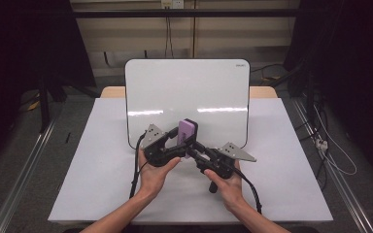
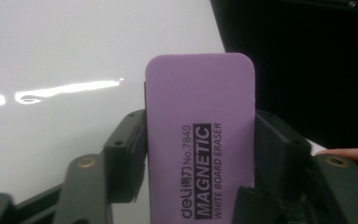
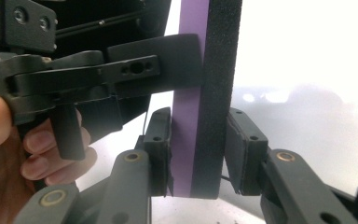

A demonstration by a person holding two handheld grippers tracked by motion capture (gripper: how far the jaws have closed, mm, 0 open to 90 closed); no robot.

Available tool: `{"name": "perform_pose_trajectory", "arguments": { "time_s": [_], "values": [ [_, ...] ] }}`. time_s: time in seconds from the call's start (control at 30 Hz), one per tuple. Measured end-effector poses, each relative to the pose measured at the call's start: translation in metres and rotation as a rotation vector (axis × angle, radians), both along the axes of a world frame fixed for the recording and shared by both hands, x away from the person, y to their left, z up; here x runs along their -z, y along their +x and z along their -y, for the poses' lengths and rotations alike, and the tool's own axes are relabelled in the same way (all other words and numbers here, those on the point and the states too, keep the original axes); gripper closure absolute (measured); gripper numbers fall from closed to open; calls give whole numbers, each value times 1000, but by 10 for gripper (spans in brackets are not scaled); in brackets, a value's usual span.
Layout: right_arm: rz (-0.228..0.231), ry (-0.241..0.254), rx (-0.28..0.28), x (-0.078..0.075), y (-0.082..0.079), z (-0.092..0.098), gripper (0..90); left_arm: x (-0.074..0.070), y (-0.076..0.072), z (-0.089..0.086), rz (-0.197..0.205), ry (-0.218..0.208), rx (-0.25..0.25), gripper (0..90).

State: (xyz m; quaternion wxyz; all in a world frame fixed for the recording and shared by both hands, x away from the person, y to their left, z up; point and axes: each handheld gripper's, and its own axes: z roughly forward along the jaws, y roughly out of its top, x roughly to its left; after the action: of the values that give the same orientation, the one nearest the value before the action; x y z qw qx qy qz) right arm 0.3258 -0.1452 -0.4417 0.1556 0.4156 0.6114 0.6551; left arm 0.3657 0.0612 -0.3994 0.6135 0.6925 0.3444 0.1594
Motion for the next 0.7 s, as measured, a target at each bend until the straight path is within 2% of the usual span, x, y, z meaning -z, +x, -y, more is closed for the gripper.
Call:
{"name": "perform_pose_trajectory", "arguments": {
  "time_s": [0.03,0.13,0.27,0.3,0.4,0.47,0.6,0.7],
  "values": [
    [-4,-3,-3,0,0,1,647,0,0,0,3,11,5,315],
    [-6,-22,7,1,1,3,649,-1,0,-2,-15,-2,-6,206],
    [-18,-45,37,1,5,10,651,-1,3,-5,-36,43,-14,114],
    [-18,-50,44,0,6,13,652,-2,4,-7,-33,59,-8,104],
    [-7,-75,52,-3,5,18,654,-3,4,-10,-45,56,8,75],
    [2,-121,49,-4,4,21,655,-4,4,-12,-35,75,19,43],
    [9,-154,58,-7,1,29,656,-5,2,-18,-7,136,13,38],
    [28,-180,79,-11,0,37,657,-6,3,-26,-19,130,1,38]
  ]
}}
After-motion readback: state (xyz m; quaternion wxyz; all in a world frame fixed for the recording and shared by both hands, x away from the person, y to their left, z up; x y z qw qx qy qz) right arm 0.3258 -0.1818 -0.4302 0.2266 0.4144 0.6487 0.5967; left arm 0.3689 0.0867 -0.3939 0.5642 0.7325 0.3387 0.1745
